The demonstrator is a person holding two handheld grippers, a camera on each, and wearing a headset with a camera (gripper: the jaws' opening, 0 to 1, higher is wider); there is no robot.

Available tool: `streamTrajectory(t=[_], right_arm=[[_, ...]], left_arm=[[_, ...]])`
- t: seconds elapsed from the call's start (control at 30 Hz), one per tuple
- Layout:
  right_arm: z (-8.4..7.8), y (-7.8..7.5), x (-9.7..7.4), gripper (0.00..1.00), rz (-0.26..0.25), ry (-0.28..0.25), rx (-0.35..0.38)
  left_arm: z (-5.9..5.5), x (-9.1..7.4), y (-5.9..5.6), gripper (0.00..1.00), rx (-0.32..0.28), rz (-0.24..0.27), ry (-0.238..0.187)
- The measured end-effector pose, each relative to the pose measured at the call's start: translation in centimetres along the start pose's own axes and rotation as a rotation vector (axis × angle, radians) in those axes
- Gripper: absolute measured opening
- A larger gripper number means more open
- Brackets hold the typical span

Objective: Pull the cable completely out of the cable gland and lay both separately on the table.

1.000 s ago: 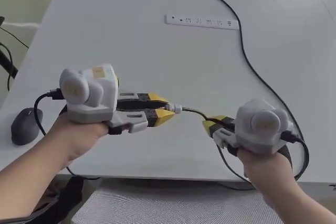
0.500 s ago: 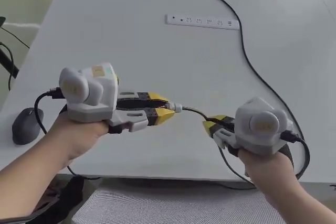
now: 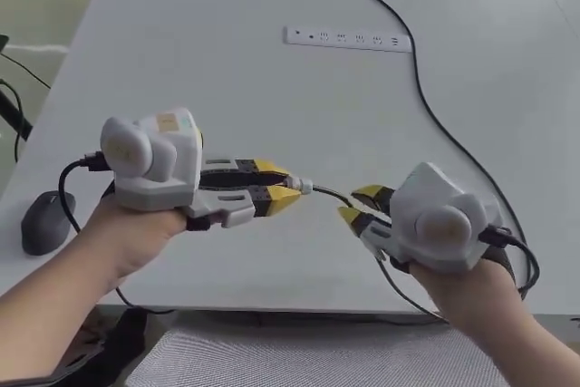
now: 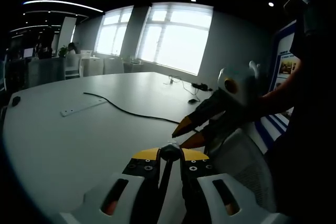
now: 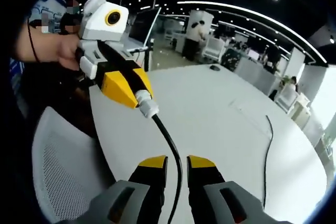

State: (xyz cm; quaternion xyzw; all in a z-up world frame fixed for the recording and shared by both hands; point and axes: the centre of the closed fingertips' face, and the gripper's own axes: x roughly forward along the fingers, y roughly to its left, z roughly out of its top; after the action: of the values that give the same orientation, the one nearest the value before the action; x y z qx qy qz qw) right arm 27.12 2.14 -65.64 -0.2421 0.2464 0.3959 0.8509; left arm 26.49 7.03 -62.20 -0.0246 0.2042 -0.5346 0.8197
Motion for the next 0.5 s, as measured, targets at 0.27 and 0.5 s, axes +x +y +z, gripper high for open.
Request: streamTrajectory(t=[0.27,0.5], right_arm=[[2.4,0.9,0.8,0.09,0.024,-0.020,-0.115],[3.0,1.8,1.2,0.08,0.050,-0.024,-0.188]], left_arm=[[0.0,0.1,0.0,0.15,0.000,-0.003,-0.001],[0.0,0.1,0.0,0.15,-0.002,-0.003,-0.003]])
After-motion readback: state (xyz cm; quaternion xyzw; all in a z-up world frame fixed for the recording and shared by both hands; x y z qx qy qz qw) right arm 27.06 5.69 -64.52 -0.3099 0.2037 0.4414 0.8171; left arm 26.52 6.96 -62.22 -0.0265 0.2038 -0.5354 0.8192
